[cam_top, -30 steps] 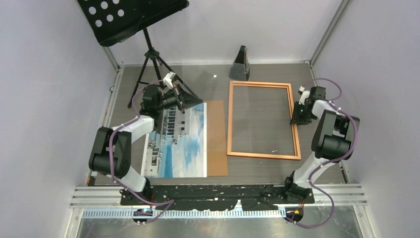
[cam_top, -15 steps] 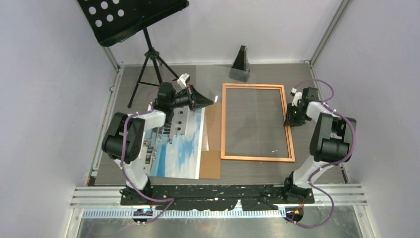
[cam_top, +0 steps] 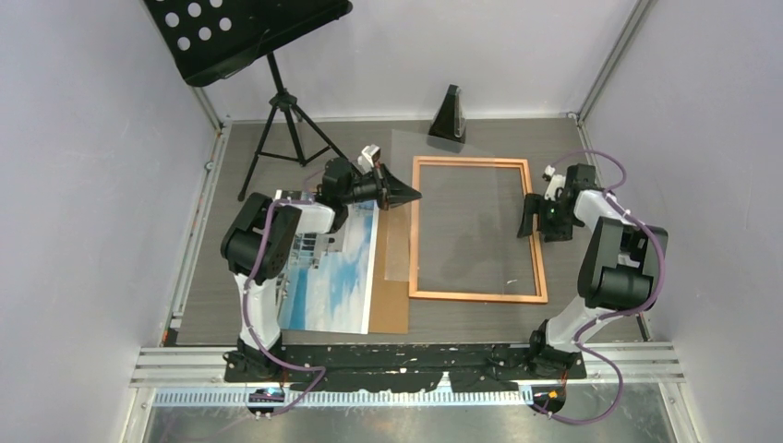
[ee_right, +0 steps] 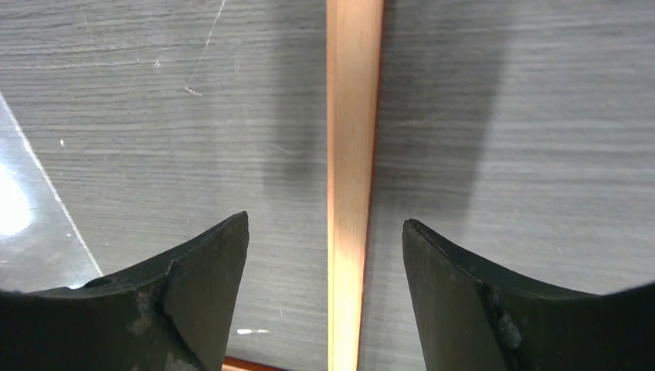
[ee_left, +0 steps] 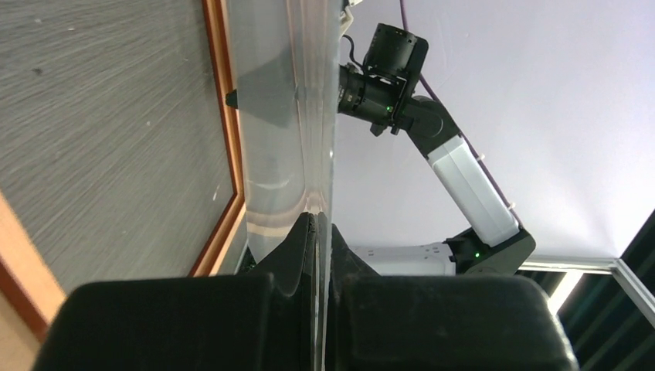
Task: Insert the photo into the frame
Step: Move the photo frame to the center of the board.
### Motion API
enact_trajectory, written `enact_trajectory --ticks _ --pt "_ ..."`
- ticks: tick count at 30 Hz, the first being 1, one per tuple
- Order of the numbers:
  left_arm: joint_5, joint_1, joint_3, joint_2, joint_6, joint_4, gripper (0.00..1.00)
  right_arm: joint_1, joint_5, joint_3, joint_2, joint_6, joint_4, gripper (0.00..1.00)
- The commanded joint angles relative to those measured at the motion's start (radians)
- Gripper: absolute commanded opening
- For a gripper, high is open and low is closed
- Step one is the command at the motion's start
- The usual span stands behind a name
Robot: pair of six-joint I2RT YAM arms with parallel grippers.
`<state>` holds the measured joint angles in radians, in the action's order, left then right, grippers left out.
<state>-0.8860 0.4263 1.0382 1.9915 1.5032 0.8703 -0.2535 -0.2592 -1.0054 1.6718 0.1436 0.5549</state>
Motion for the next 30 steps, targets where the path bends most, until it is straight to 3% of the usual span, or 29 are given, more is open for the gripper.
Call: enact_trajectory --ticks 1,14,30 --pt "0.040 0.033 0.073 0.020 0.084 0.142 0.00 -0.048 -0.037 -0.020 -0.110 -0.025 0.049 0.80" --pt "0.090 0.106 0.249 0.174 0.107 0.095 0.00 -0.260 -0.112 0.059 -0.258 -0.014 0.071 0.79" --pt "0.155 0.151 0.378 0.288 0.125 0.053 0.00 -0.314 -0.122 0.091 -0.305 -0.022 0.042 0.78"
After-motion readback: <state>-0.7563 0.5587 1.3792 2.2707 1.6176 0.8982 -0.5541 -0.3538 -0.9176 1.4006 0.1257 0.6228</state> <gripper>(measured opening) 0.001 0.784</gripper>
